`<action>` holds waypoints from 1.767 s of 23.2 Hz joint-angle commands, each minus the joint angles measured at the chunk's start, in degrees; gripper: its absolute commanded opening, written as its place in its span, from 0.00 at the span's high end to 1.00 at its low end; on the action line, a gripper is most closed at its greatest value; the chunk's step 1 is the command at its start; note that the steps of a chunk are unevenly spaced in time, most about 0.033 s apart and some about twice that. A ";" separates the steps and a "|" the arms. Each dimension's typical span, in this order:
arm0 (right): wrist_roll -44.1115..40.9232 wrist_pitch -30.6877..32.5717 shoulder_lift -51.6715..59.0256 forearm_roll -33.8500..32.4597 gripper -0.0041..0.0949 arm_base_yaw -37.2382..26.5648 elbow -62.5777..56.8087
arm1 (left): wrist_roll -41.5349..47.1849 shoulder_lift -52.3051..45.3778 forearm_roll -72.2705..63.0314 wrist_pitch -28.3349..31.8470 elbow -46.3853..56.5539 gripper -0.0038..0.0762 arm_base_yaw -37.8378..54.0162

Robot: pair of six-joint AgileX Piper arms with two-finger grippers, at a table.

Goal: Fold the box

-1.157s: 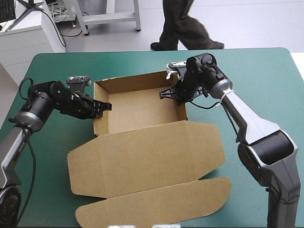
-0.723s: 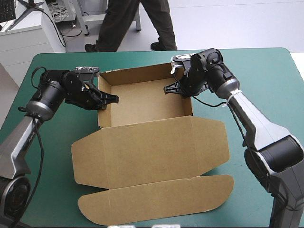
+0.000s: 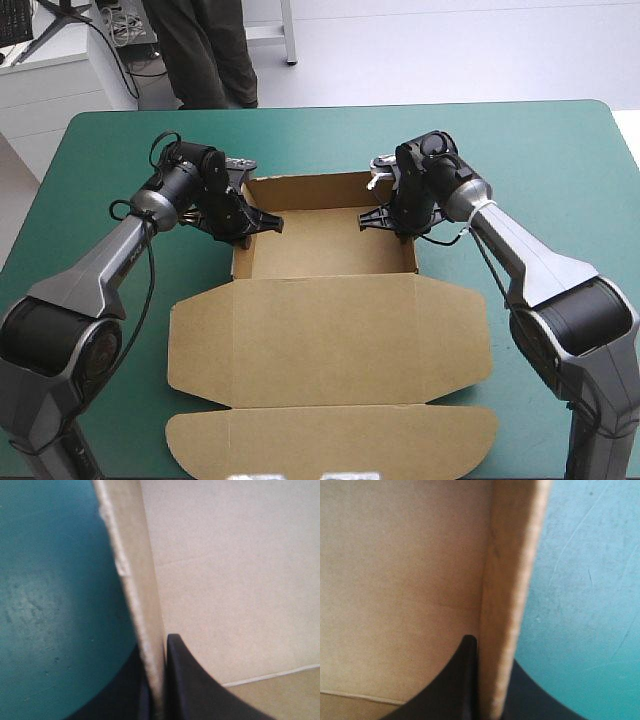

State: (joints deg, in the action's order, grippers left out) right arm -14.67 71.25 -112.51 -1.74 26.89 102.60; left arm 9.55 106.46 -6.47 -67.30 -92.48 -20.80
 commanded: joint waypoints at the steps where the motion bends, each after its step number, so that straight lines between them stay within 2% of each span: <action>1: 1.95 0.57 2.35 1.34 0.98 0.16 1.61 | -3.96 -1.74 0.33 1.20 -1.39 0.96 -0.84; 6: 1.95 0.57 2.24 -1.83 0.98 0.16 1.61 | -4.63 -1.74 1.19 1.49 -1.39 0.96 -0.84; 11: 1.95 0.57 2.24 -2.21 0.96 0.16 1.61 | -4.63 -1.74 1.32 1.90 -1.39 0.96 -0.84; 14: 1.95 0.57 2.24 -2.39 0.90 0.16 1.61 | -4.63 -1.74 1.44 1.90 -1.39 0.90 -0.84; 18: 1.06 0.57 2.24 -2.56 0.69 0.16 1.61 | -4.63 -1.74 1.44 1.79 -1.39 0.71 -0.84; 19: 0.64 0.57 2.24 -2.43 0.58 0.16 1.61 | -4.63 -1.74 1.20 1.70 -1.39 0.59 -0.84; 21: 0.64 0.57 2.24 -2.56 0.49 0.16 1.61 | -4.63 -1.74 0.55 1.70 -1.39 0.45 -0.84; 23: 0.64 0.57 2.24 -3.06 0.43 0.16 1.61 | -4.63 -1.74 0.30 1.70 -1.39 0.32 -0.84; 26: -0.97 0.57 2.24 -4.50 0.39 0.16 2.72 | -4.63 -1.86 0.30 1.82 -1.39 0.23 -0.84; 29: -1.22 0.57 2.24 -4.67 0.39 0.16 6.47 | -4.63 -2.10 0.96 1.08 -2.77 0.23 -0.84; 31: -1.22 0.57 2.24 -4.49 0.39 0.16 10.99 | -4.63 -2.10 1.51 -1.82 -6.87 0.23 -0.84; 35: -0.86 0.57 3.39 -4.74 0.39 0.16 21.35 | -4.63 -2.19 5.17 -6.28 -24.15 0.23 -0.84; 38: -0.43 0.57 6.33 -9.01 0.39 0.16 22.08 | -4.63 -3.47 3.34 -6.28 -31.33 0.24 -0.84; 41: -0.43 0.57 9.75 -12.14 0.39 0.16 22.08 | -4.63 -6.62 4.50 -6.28 -34.76 0.31 -0.84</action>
State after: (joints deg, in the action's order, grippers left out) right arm -15.60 71.42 -107.84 -11.27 27.00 122.73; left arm 4.79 104.99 -2.58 -71.57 -124.47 -21.37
